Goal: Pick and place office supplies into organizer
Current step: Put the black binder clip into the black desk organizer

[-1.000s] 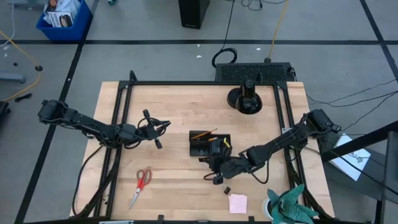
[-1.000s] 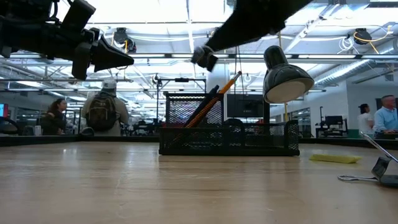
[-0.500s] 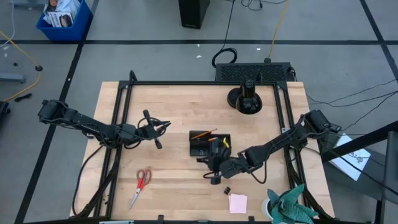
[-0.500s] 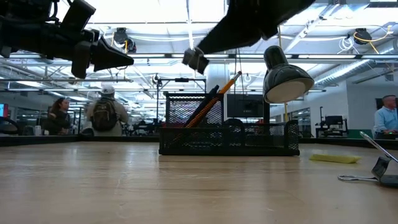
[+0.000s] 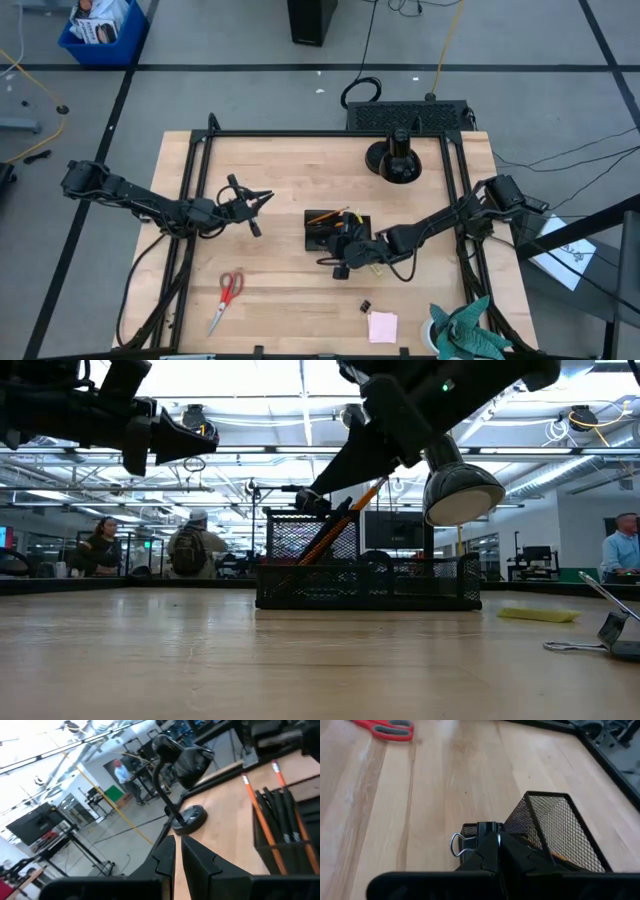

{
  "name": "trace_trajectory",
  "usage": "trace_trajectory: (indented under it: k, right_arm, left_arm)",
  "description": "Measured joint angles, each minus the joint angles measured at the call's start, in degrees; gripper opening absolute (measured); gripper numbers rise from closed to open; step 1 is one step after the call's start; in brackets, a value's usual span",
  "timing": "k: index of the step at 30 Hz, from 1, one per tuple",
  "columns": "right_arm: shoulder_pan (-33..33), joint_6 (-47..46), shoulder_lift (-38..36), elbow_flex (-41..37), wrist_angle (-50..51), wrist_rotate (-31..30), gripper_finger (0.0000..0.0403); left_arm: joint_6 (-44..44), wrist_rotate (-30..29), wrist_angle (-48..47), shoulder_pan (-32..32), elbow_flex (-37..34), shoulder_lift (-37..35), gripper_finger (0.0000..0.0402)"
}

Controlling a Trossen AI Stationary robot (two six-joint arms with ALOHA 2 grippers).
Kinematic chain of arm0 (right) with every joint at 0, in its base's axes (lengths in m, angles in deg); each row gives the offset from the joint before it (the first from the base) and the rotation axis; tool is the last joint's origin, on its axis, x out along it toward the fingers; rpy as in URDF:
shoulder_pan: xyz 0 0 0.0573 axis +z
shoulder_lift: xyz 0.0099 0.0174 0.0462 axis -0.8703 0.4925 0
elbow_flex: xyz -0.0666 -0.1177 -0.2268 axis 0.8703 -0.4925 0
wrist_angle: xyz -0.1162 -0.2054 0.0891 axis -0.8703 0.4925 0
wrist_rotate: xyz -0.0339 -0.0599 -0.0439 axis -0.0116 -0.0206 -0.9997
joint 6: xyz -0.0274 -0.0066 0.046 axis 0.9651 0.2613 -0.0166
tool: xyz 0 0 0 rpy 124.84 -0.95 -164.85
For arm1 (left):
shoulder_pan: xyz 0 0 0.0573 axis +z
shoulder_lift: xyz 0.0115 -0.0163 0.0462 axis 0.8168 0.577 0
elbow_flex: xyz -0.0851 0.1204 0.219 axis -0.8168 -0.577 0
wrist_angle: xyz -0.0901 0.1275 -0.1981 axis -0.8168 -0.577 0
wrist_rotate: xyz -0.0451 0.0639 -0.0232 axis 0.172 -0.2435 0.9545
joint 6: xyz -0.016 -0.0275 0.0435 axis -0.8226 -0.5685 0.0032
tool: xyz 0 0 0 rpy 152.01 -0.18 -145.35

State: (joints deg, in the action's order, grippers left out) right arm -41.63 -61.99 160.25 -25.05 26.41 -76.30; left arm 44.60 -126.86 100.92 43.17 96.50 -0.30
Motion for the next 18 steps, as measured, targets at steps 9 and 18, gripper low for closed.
trace_trajectory:
  k: [9,18]
  right_arm:
    - [-1.8,1.2,0.0,0.0,-2.0,1.2,0.0]
    - [-3.2,3.5,2.5,0.2,-2.2,5.5,0.0]
  left_arm:
    - [1.7,-1.6,-0.5,-0.1,0.0,0.0,0.0037]
    - [2.3,-1.6,-0.5,-0.1,0.0,0.0,0.0037]
